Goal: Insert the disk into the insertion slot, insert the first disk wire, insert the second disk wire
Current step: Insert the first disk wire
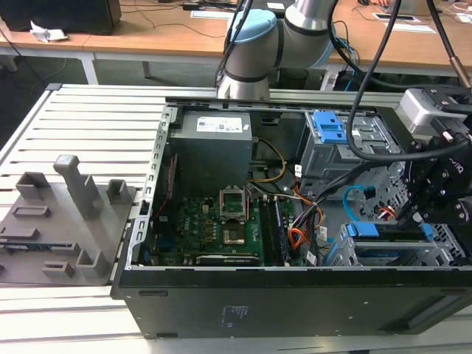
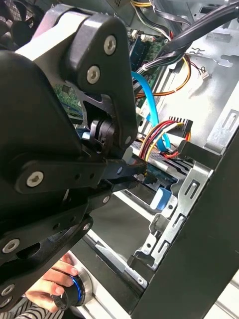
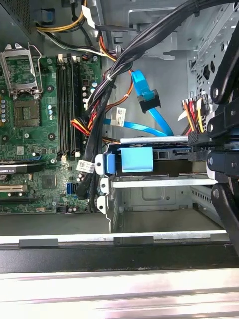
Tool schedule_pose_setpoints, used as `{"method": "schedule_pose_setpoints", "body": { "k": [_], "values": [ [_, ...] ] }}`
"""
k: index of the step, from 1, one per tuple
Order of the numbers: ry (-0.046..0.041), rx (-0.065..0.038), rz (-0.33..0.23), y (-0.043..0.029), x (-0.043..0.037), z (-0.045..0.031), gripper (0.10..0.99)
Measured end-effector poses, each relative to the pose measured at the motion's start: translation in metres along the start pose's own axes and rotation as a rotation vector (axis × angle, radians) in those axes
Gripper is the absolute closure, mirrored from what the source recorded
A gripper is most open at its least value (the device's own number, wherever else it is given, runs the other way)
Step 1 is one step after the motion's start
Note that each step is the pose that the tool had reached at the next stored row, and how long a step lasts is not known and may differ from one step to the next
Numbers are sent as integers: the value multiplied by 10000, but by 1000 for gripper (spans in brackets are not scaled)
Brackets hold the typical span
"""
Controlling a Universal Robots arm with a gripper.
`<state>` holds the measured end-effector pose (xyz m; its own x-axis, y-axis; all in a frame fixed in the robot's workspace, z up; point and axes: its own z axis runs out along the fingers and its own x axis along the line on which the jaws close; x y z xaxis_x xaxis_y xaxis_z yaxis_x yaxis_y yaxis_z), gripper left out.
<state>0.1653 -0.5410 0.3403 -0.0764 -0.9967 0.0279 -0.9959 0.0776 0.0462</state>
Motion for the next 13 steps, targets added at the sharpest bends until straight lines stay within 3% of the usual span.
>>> {"method": "schedule_pose_setpoints", "body": {
  "k": [6, 9, 12, 13],
  "values": [
    [1, -5, 0, -18, 0, 24, 925],
    [4, -6, -1, -18, 0, 13, 847],
    [0, -6, 0, -14, 2, -68, 847],
    [-1, -6, 0, -10, 5, -156, 847]
  ]
}}
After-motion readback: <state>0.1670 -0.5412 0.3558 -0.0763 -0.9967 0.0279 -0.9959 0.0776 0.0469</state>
